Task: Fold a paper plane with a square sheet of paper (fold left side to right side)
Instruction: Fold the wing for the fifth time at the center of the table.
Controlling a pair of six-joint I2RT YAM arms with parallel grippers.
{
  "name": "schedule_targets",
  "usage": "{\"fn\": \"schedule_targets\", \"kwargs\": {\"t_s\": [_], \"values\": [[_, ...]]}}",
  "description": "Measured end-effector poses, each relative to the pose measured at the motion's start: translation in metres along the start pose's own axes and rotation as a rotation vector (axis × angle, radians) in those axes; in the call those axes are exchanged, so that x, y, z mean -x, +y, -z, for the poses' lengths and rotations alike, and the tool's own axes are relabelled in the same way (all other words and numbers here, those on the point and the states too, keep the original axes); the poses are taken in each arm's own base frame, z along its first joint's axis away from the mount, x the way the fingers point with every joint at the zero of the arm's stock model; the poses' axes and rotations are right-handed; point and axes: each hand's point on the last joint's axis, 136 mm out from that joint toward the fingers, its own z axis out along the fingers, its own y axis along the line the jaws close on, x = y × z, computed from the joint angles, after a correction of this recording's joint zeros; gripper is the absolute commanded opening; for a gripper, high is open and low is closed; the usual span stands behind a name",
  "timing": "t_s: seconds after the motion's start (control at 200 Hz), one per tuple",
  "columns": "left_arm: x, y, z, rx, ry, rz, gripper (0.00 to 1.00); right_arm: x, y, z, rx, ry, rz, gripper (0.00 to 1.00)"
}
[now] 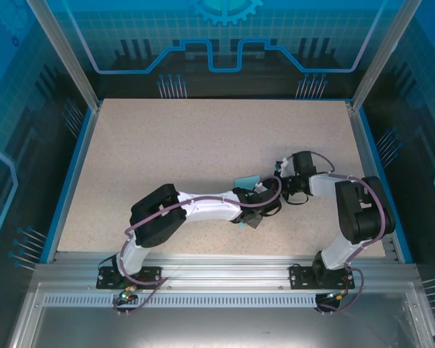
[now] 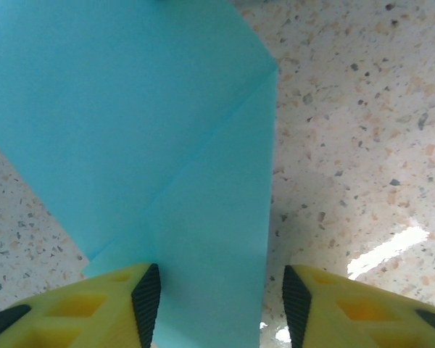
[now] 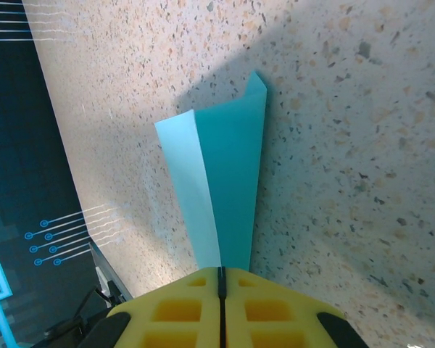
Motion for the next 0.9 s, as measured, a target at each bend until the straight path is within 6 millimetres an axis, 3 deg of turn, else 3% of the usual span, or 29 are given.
{"fn": "schedule_targets", "kwargs": {"t_s": [0.42,0.76,0.9], "values": [[-0.002,-0.002,-0.003,0.004,0.008,-0.008,0.35,0.001,-0.004,-0.002,-0.021,0.009,-0.012,0.11],[-0.003,0.001,-0.007,-0.023,0.013,0.020,0.19,0.004,0.000,0.002,-0.036,0.010,0.028,0.34],[-0.003,0.009,-0.006,-0.074,0.015,0.064,0.15,0.007,0.009,0.015,-0.048,-0.020,0.067,0.44]]}}
